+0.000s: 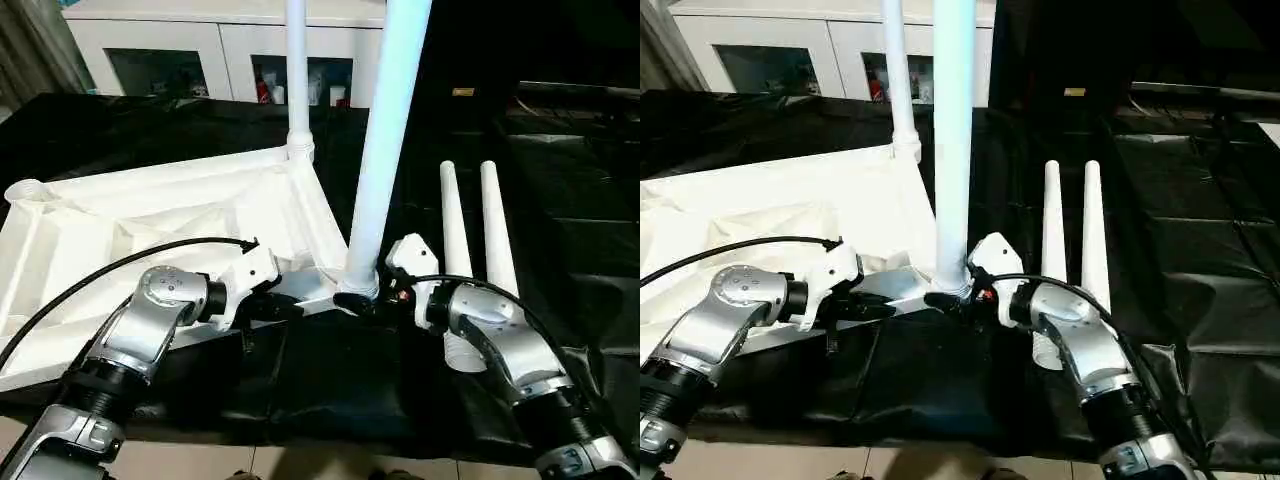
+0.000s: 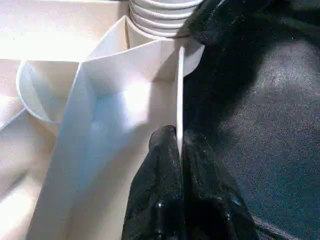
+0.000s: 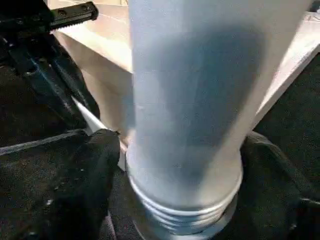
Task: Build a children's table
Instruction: Rotate leg to tighten
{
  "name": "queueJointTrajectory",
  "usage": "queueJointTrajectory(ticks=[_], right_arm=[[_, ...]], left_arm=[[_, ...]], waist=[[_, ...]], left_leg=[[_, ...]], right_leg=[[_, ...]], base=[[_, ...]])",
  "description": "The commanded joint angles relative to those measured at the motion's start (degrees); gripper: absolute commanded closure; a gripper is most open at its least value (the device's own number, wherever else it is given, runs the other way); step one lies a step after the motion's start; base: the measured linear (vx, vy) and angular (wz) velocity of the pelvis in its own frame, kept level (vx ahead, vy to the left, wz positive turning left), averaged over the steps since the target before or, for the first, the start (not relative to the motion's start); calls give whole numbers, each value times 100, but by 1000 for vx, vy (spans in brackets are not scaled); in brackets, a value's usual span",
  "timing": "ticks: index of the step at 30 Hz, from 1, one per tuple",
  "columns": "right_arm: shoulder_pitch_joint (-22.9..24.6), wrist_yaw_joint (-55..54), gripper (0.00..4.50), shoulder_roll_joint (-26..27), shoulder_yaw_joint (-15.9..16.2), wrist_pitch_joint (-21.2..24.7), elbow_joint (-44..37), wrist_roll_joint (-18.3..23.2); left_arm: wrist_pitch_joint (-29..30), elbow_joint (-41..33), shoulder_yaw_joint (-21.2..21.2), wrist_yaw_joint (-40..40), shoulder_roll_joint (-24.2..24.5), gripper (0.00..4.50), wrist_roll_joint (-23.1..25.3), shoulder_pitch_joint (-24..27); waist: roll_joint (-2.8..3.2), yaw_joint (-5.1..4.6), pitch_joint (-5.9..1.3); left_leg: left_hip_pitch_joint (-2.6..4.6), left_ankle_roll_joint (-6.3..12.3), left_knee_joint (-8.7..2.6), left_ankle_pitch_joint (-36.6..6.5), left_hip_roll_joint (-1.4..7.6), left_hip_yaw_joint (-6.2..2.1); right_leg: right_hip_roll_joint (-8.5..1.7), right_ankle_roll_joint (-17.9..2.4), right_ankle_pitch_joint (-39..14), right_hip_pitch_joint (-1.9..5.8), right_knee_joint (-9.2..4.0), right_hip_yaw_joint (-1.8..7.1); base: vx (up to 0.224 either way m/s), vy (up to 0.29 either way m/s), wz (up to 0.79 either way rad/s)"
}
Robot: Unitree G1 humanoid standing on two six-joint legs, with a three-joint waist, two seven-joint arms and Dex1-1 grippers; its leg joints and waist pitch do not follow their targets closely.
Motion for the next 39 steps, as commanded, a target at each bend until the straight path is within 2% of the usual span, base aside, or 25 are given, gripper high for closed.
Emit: queueJointTrajectory(ticks=[1,6,10,15,22,24,26,27,29,30,31,32,33,34,35,37,39], right_arm=[[-70,22,126,10,-20,-46,40,35],[-70,35,168,23,-21,-51,54,50],[-59,30,181,56,-5,-50,65,41],[-54,-54,183,89,-21,-38,106,23],[-141,-583,183,296,-90,-26,353,-140],[-215,-929,183,484,-192,54,473,-143],[-398,-1809,183,993,-430,213,761,-138],[-417,-1889,183,1038,-442,219,794,-147],[-638,-2746,183,1554,-600,258,1216,-182],[-638,-2746,183,1554,-600,258,1216,-182],[-755,-3139,184,1789,-680,241,1458,-186],[-839,-3418,184,1926,-722,196,1639,-216],[-839,-3418,184,1926,-722,196,1639,-216],[-949,-3714,184,2085,-779,114,1869,-256],[-1057,-3984,184,2213,-843,4,2085,-285],[-1142,-4166,184,2315,-899,-78,2253,-283],[-1259,-4361,184,2442,-940,-190,2464,-349]], left_arm=[[-30,-246,-8,-124,-14,450,-194,23],[-21,-243,-14,-135,-12,450,-192,22],[5,-229,-27,-168,-14,450,-198,18],[22,-231,-38,-192,-16,450,-198,25],[94,-106,-76,-12,-110,450,-88,-25],[166,19,-88,179,-229,450,-16,-94],[315,403,-82,747,-570,450,167,-323],[333,449,-72,819,-610,450,181,-351],[495,985,66,1672,-1061,450,320,-681],[495,985,66,1672,-1061,450,320,-681],[563,1240,142,2086,-1271,450,362,-843],[621,1406,186,2339,-1409,450,383,-948],[621,1406,186,2339,-1409,450,383,-948],[672,1611,251,2673,-1579,450,420,-1082],[678,1812,287,2999,-1721,450,485,-1204],[675,1952,311,3229,-1825,450,530,-1291],[676,2062,314,3414,-1945,450,597,-1375]], waist=[[-40,5,-385],[-42,14,-386],[-45,19,-398],[-39,15,-397],[-33,-32,-380],[-39,-51,-368],[-35,-71,-359],[-27,-85,-370],[-31,-95,-357],[-31,-95,-357],[-27,-77,-374],[-33,-84,-360],[-39,-70,-360],[-44,-63,-368],[-34,-63,-355],[-40,-41,-371],[-56,-36,-364]], left_leg=[[-9,376,-305,-877,75,25],[-13,391,-298,-845,72,27],[-13,375,-293,-826,73,24],[-15,389,-289,-799,69,24],[-12,306,-300,-954,64,18],[-12,295,-308,-987,63,21],[4,196,-316,-1078,53,15],[5,157,-313,-1041,46,14],[23,91,-314,-1146,28,25],[23,91,-314,-1146,28,25],[46,64,-312,-1151,28,19],[47,61,-315,-1168,31,26],[63,66,-317,-1233,18,23],[48,87,-319,-1202,20,16],[57,108,-326,-1212,23,27],[79,123,-317,-1267,23,29],[54,147,-325,-1238,22,28]], right_leg=[[-285,-1254,-1012,378,-342,254],[-285,-1266,-978,381,-338,254],[-289,-1240,-1008,388,-330,255],[-283,-1278,-910,390,-320,252],[-286,-1233,-1180,382,-351,247],[-282,-1214,-1264,371,-365,248],[-289,-1129,-1567,357,-398,247],[-287,-1114,-1551,362,-398,251],[-281,-1067,-1717,342,-429,250],[-281,-1067,-1717,342,-429,250],[-295,-1032,-1751,343,-435,257],[-290,-1044,-1737,321,-440,261],[-282,-1027,-1806,329,-448,250],[-287,-1019,-1760,352,-437,251],[-281,-999,-1795,310,-453,248],[-293,-990,-1814,322,-461,257],[-287,-981,-1760,332,-456,251]], base=[[0,0,0],[0,0,0],[0,0,0],[0,0,0],[0,0,0],[0,0,0],[0,0,0],[0,0,0],[0,0,0],[0,0,0],[0,0,0],[0,0,0],[0,0,0],[0,0,0],[0,0,0],[0,0,0],[0,0,0]])
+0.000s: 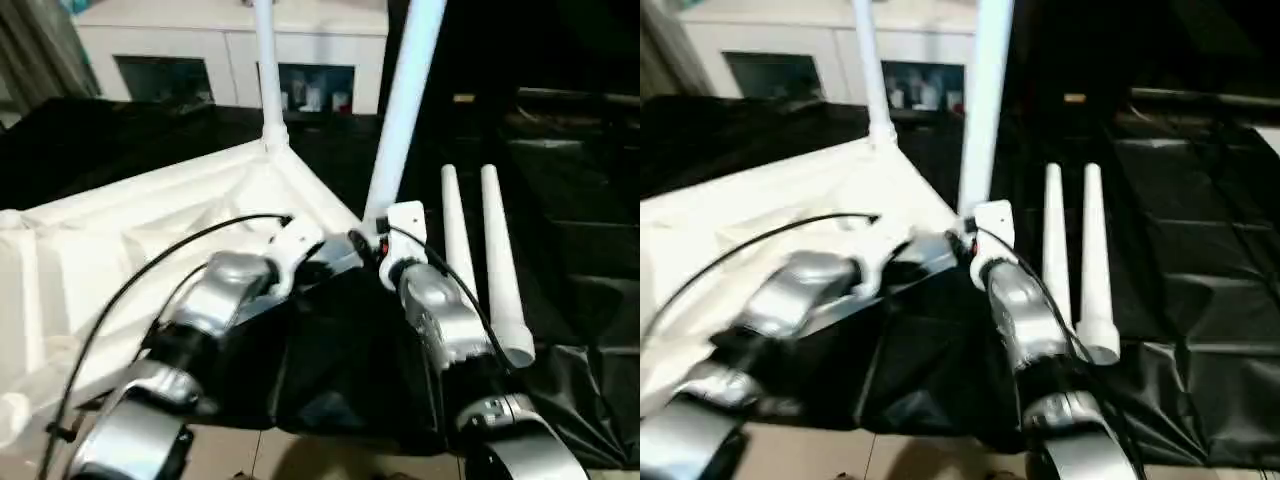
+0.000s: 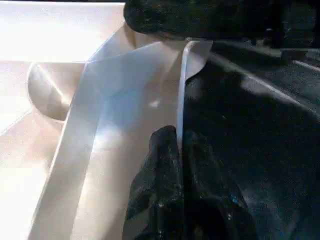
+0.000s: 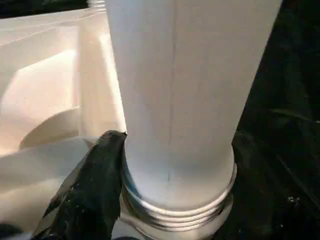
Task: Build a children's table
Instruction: Rotate leg to tighten
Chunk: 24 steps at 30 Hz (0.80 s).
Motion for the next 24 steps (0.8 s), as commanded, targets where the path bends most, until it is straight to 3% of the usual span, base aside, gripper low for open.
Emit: queueJointTrajectory(ticks=[1,4,6,9,10,12,15,19,21,24], right_arm=[[-59,14,184,574,245,-124,318,58],[-75,65,184,652,179,-210,354,121],[-111,119,114,693,95,-229,419,210],[-137,188,111,701,53,-321,465,245],[-139,393,81,630,86,-505,446,229],[-142,438,71,606,96,-563,447,213],[-79,573,57,421,140,-741,262,131],[78,943,25,-30,258,-959,-150,-35],[148,1153,7,-157,256,-908,-306,-5],[295,1615,7,-453,320,-799,-630,2]], left_arm=[[34,354,229,970,-267,450,61,-101],[-19,354,200,908,-281,450,83,-90],[-42,390,192,905,-283,450,80,-94],[-132,420,161,853,-259,450,92,-81],[-192,378,165,746,-226,450,83,-22],[-192,364,170,723,-218,450,80,-6],[-338,255,122,464,-92,450,73,91],[-478,-9,64,-11,164,450,13,294],[-492,-102,54,-147,244,450,-13,359],[-652,-270,17,-492,431,450,-74,483]], waist=[[-52,-11,-353],[-64,2,-353],[-61,5,-349],[-57,-6,-335],[-64,-38,-329],[-66,-70,-332],[-71,-91,-342],[-77,-56,-390],[-66,-52,-390],[-60,-44,-364]], left_leg=[[13,147,-353,-1295,32,18],[-17,201,-362,-1252,35,11],[-20,216,-366,-1242,37,7],[-27,221,-375,-1374,32,5],[-58,197,-398,-1439,26,-21],[-67,202,-393,-1446,25,-23],[-61,274,-374,-1320,26,-11],[-94,452,-323,-734,47,14],[-105,561,-317,-592,42,20],[-89,573,-326,-763,45,29]], right_leg=[[-286,-956,-1870,261,-464,220],[-287,-921,-1773,283,-453,222],[-290,-925,-1748,282,-450,218],[-297,-857,-1990,273,-476,215],[-294,-771,-2173,303,-486,192],[-292,-748,-2187,302,-492,190],[-304,-808,-2110,284,-499,206],[-289,-1130,-1028,322,-369,223],[-278,-1239,-768,321,-344,216],[-283,-1222,-1010,314,-372,217]], base=[[0,0,0],[0,0,0],[0,0,0],[0,0,0],[0,0,0],[0,0,0],[0,0,0],[0,0,0],[0,0,0],[0,0,0]])
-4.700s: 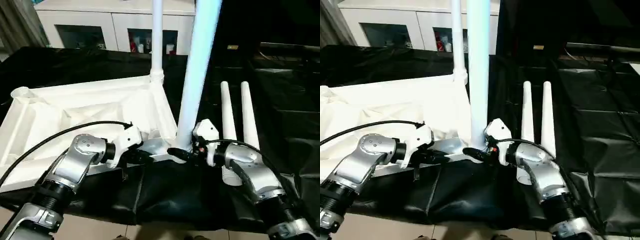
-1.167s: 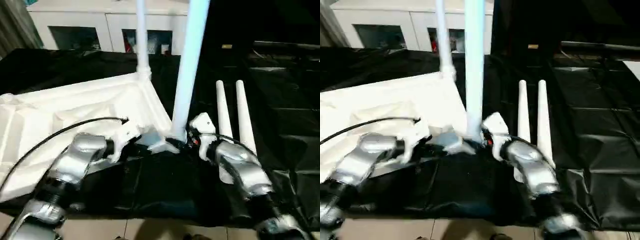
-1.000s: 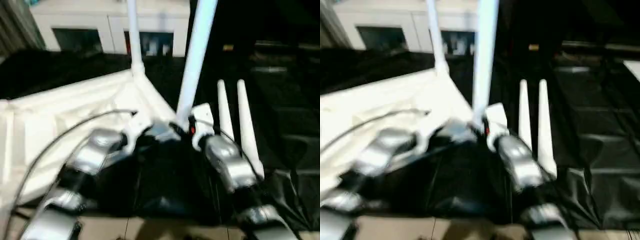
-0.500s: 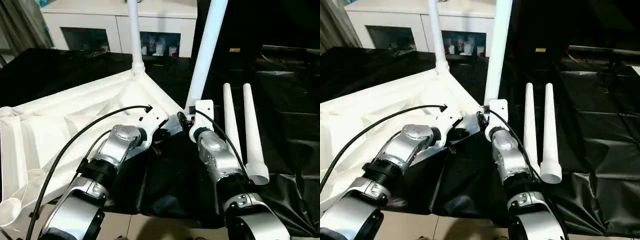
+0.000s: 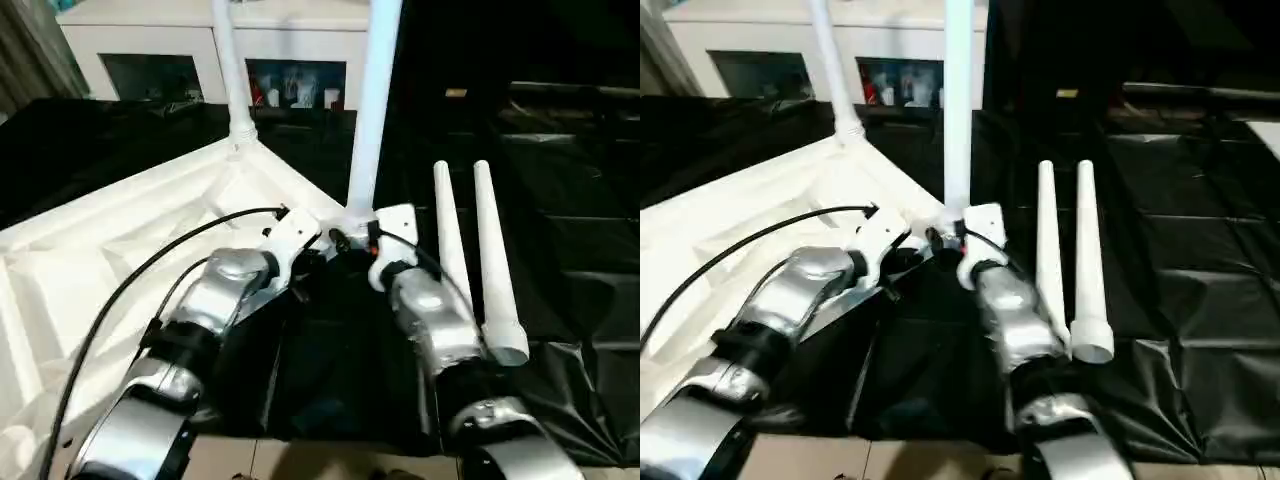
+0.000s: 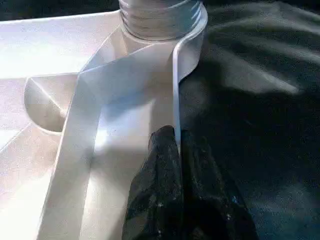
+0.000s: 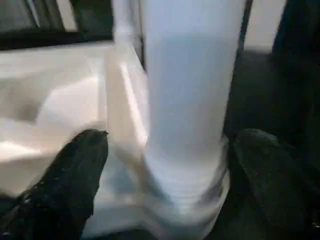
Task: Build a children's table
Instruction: Rotate leg to tighten
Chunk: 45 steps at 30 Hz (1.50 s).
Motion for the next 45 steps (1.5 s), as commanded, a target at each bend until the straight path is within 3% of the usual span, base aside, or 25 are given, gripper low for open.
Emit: queueJointTrajectory(ticks=[1,2,6,11,15,18,25,45], right_arm=[[212,536,7,-247,174,46,-379,-40],[271,755,7,-355,220,148,-505,9],[525,1590,7,-782,491,484,-992,170],[886,2588,7,-1311,858,797,-1614,309],[969,2761,7,-1468,822,891,-1765,339],[963,2830,7,-1544,827,929,-1811,363],[1060,3191,7,-1720,1014,913,-1949,297],[1077,3279,167,-1679,1023,966,-1916,345]], left_arm=[[-306,-65,-112,-457,149,450,-200,292],[-346,-138,-115,-586,216,450,-238,336],[-474,-385,-120,-1034,472,450,-349,476],[-552,-714,-71,-1573,709,450,-543,628],[-495,-1191,-181,-2207,978,450,-758,840],[-412,-1410,-217,-2457,1110,450,-854,945],[-320,-1636,-215,-2620,1228,450,-915,1060],[-223,-1692,-223,-2663,1275,450,-904,1076]], waist=[[-72,35,-355],[-65,39,-341],[-64,27,-342],[-72,33,-336],[-66,25,-348],[-42,47,-363],[-46,98,-380],[-59,117,-408]], left_leg=[[-44,537,-298,-852,44,20],[-17,510,-309,-973,63,23],[-35,429,-321,-1074,59,9],[-36,437,-323,-1066,79,6],[-30,437,-315,-1018,82,16],[13,410,-312,-994,101,27],[-4,391,-298,-930,89,28],[-10,440,-260,-732,78,28]], right_leg=[[-290,-1175,-1146,383,-390,224],[-295,-1151,-1281,349,-416,235],[-283,-1120,-1399,382,-410,231],[-293,-1087,-1443,372,-412,242],[-299,-1185,-1340,348,-394,252],[-286,-1297,-1130,328,-373,260],[-288,-1283,-966,364,-342,256],[-280,-1340,-728,383,-295,250]], base=[[0,0,0],[0,0,0],[0,0,0],[0,0,0],[0,0,0],[0,0,0],[0,0,0],[0,0,0]])
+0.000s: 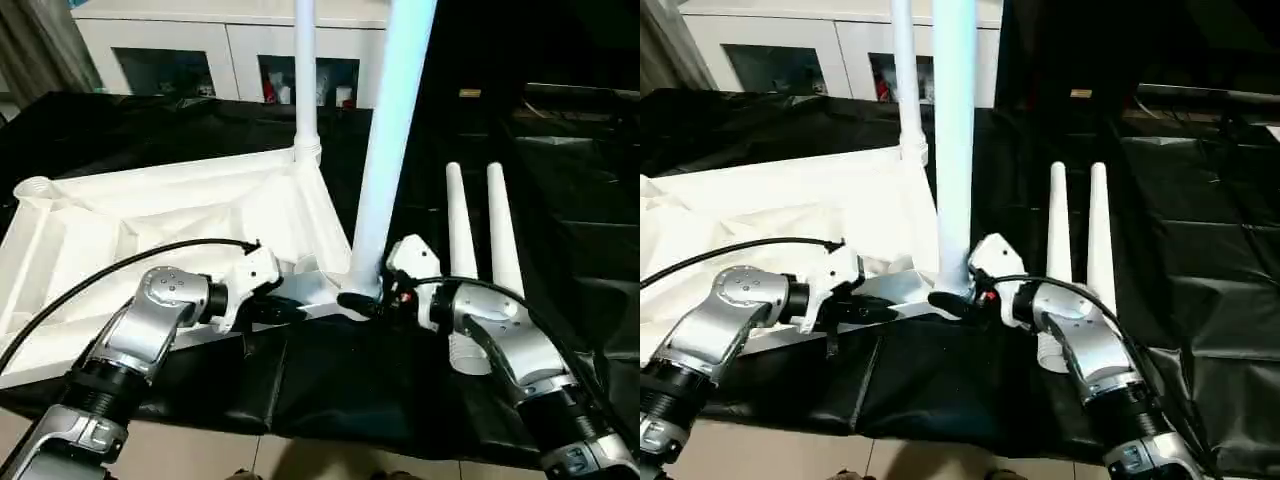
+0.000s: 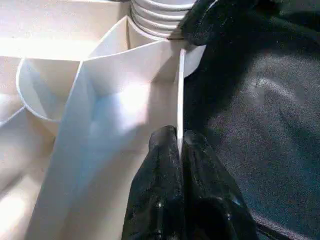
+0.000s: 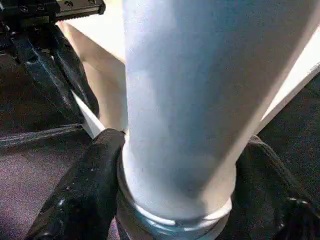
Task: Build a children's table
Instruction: Rotate leg to tighten
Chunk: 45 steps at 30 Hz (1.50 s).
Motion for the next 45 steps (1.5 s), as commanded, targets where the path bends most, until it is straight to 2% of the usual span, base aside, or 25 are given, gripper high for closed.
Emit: queueJointTrajectory(ticks=[1,8,12,14,15,16,18,19,21,22,23,24,26,27,29,30,33,36,37,39,40,42,44,45], right_arm=[[21,15,170,-17,3,44,-67,39],[57,-98,179,50,-30,30,-27,48],[-20,-672,179,287,-178,99,236,-64],[-204,-1813,179,810,-507,269,616,-144],[-215,-1882,179,845,-530,282,636,-143],[-304,-2409,180,1098,-706,344,777,-132],[-350,-2688,180,1244,-825,432,853,-83],[-491,-3238,180,1580,-1057,589,1115,54],[-558,-3454,180,1699,-1087,581,1259,35],[-758,-3990,180,1967,-1093,393,1722,-75],[-814,-4094,180,2040,-1092,343,1845,-85],[-865,-4183,180,2108,-1090,298,1956,-93],[-1010,-4424,180,2272,-1105,181,2229,-152],[-1071,-4508,180,2339,-1136,143,2327,-164],[-1240,-4692,180,2537,-1231,27,2562,-143],[-1294,-4720,180,2591,-1263,-11,2626,-133],[-1434,-4727,180,2694,-1286,-139,2801,-139],[-1476,-4650,180,2728,-1337,-256,2881,-65],[-1488,-4633,145,2731,-1349,-294,2913,-60],[-1482,-4577,145,2711,-1403,-370,2921,-44],[-1436,-4505,105,2640,-1388,-433,2835,-88],[-1377,-4430,103,2547,-1342,-480,2707,-143],[-1305,-4336,98,2431,-1274,-516,2564,-222],[-1273,-4293,58,2381,-1247,-536,2507,-263]], left_arm=[[-8,-242,-39,-200,-16,450,-222,22],[49,-214,-61,-142,-5,450,-168,29],[82,-43,-39,158,-108,450,-47,-37],[243,339,22,874,-430,450,173,-242],[257,361,26,913,-452,450,182,-254],[360,541,75,1233,-617,450,239,-362],[393,652,107,1400,-708,450,258,-426],[462,983,180,1864,-984,450,311,-631],[497,1139,226,2143,-1126,450,334,-733],[601,1504,345,2852,-1505,450,382,-984],[614,1599,348,2992,-1588,450,411,-1038],[624,1685,349,3116,-1663,450,440,-1087],[569,1926,352,3443,-1840,450,526,-1204],[553,2002,354,3528,-1903,450,545,-1240],[527,2177,357,3737,-2074,450,586,-1330],[510,2229,352,3765,-2114,450,593,-1360],[396,2314,316,3754,-2168,450,615,-1408],[256,2355,290,3687,-2137,450,638,-1416],[209,2376,283,3674,-2130,450,647,-1422],[132,2369,268,3570,-2074,450,663,-1402],[72,2345,251,3437,-2010,450,677,-1360],[-50,2310,204,3286,-1945,450,696,-1314],[-153,2267,154,3161,-1884,450,717,-1271],[-165,2257,150,3136,-1865,450,723,-1256]], waist=[[-59,6,-422],[-62,8,-418],[-56,-15,-408],[-45,-59,-382],[-48,-61,-383],[-47,-66,-388],[-48,-66,-377],[-39,-76,-367],[-50,-84,-368],[-30,-75,-356],[-32,-84,-355],[-46,-73,-358],[-49,-59,-347],[-70,-62,-338],[-65,-59,-344],[-55,-51,-354],[-71,-53,-342],[-71,-52,-340],[-72,-54,-337],[-76,-58,-330],[-81,-61,-328],[-85,-65,-327],[-82,-92,-323],[-86,-102,-330]], left_leg=[[-10,468,-281,-688,68,26],[-15,485,-274,-672,64,26],[-14,413,-284,-727,64,21],[1,313,-299,-877,60,27],[6,200,-304,-941,45,17],[7,164,-303,-976,45,12],[23,111,-307,-1090,40,12],[36,95,-313,-1138,31,17],[35,66,-320,-1193,21,12],[50,41,-316,-1250,31,13],[73,36,-314,-1285,22,25],[76,42,-313,-1347,12,22],[61,86,-325,-1375,15,14],[70,92,-330,-1469,8,12],[79,98,-341,-1533,13,3],[98,104,-340,-1527,14,1],[50,146,-361,-1528,11,-10],[61,166,-365,-1605,13,-11],[64,172,-364,-1626,10,-9],[52,184,-376,-1667,6,-19],[49,190,-379,-1666,7,-23],[45,217,-377,-1640,4,-16],[-11,218,-402,-1614,8,-42],[-19,214,-402,-1554,12,-40]], right_leg=[[-274,-1360,-657,395,-297,248],[-276,-1364,-666,399,-294,245],[-276,-1336,-806,387,-307,242],[-270,-1288,-1085,357,-354,246],[-274,-1238,-1269,367,-359,244],[-281,-1213,-1329,373,-359,244],[-283,-1116,-1556,357,-392,245],[-277,-1071,-1643,325,-414,252],[-275,-1025,-1749,341,-427,242],[-283,-1009,-1794,312,-439,245],[-271,-1012,-1829,292,-460,249],[-274,-1010,-1879,307,-467,246],[-278,-958,-1920,316,-474,237],[-276,-900,-2085,316,-496,226],[-296,-824,-2271,311,-519,224],[-292,-810,-2250,304,-521,221],[-293,-779,-2225,325,-519,212],[-302,-753,-2324,311,-540,213],[-302,-739,-2373,305,-548,213],[-314,-660,-2571,308,-566,204],[-313,-624,-2657,309,-572,199],[-310,-607,-2679,297,-585,202],[-311,-564,-2689,331,-573,189],[-310,-551,-2648,335,-570,187]], base=[[0,0,0],[0,0,0],[0,0,0],[0,0,0],[0,0,0],[0,0,0],[0,0,0],[0,0,0],[0,0,0],[0,0,0],[0,0,0],[0,0,0],[0,0,0],[0,0,0],[0,0,0],[0,0,0],[0,0,0],[0,0,0],[0,0,0],[0,0,0],[0,0,0],[0,0,0],[0,0,0],[0,0,0]])
